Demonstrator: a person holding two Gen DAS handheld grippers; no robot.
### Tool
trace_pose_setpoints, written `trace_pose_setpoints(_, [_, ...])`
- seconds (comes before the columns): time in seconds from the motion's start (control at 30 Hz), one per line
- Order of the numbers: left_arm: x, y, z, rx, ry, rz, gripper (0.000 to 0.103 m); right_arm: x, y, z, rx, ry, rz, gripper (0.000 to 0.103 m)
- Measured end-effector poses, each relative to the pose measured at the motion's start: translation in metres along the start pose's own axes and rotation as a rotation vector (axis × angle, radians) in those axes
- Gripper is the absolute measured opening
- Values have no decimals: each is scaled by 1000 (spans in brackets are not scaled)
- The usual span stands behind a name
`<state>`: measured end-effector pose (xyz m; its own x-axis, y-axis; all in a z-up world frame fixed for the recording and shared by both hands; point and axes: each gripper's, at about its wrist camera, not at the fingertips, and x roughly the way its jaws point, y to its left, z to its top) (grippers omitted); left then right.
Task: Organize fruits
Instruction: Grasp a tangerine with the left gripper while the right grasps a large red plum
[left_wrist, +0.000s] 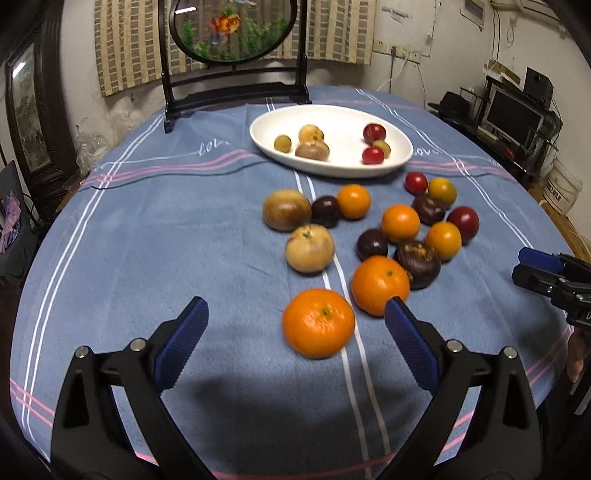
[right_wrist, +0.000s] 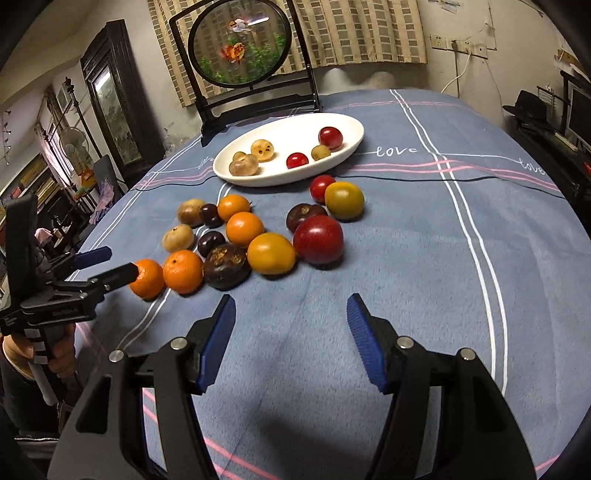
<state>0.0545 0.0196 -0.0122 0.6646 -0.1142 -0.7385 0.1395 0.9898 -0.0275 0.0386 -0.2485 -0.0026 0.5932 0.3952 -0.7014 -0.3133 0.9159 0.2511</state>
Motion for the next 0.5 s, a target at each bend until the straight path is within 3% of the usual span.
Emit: trace_pose_setpoints(0.5, [18, -5, -5, 8, 38, 13, 98, 7, -5, -7, 13, 23, -9, 63])
